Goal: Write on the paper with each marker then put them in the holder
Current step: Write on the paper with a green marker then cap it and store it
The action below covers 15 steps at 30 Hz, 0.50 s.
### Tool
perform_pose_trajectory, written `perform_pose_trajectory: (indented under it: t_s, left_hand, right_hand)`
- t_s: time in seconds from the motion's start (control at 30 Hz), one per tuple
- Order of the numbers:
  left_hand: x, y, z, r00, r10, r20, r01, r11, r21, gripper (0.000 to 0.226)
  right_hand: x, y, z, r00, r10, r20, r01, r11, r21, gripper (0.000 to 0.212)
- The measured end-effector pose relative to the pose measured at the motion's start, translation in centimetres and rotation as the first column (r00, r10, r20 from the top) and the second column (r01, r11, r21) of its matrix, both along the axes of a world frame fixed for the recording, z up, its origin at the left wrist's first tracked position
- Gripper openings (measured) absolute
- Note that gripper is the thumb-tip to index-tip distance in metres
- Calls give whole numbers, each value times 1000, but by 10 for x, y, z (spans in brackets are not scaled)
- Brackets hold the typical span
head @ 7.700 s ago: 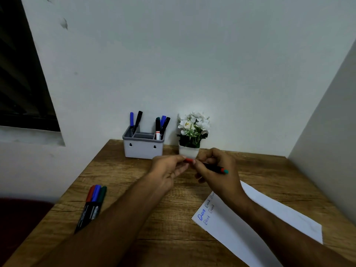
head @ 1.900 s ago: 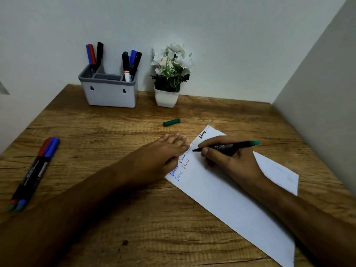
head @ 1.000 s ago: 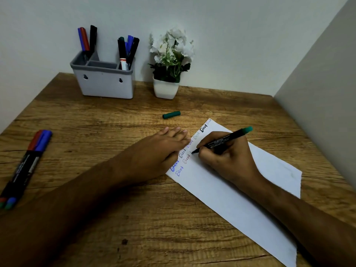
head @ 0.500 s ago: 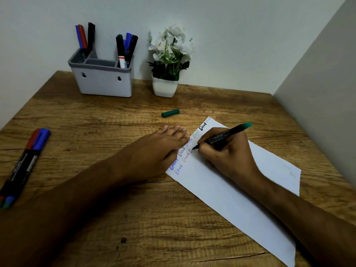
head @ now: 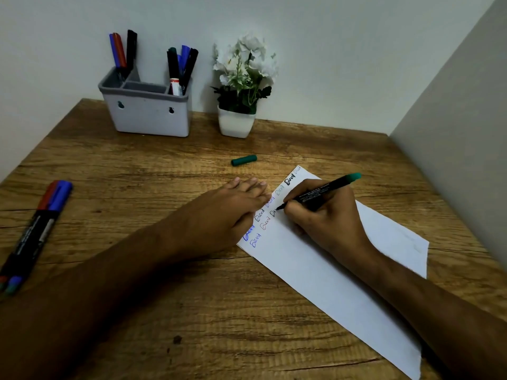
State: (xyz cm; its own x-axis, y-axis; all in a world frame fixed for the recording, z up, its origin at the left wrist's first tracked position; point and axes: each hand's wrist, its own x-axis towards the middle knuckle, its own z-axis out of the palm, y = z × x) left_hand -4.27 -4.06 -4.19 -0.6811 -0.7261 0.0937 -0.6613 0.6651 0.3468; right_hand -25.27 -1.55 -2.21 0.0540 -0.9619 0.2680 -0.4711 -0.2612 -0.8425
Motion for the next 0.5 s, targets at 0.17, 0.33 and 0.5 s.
perform_pose_trajectory:
  t_s: [0.17,0.33,0.5]
  left_hand:
    - [0,-2,-2,1000,0,2,0,1000,-15,62]
    - [0,-2,-4,1000,-5,-6,5,1000,-19,61]
    - [0,-2,-3,1000,-5,3,5,1000,-3,62]
  right_hand:
    - [2,0,1,999,-45,18,45,999,-4,15]
    - [1,0,1,998,-51,-30,51,999,-15,15]
    - [2,-1,2,998,-50,-30,50,999,-18,15]
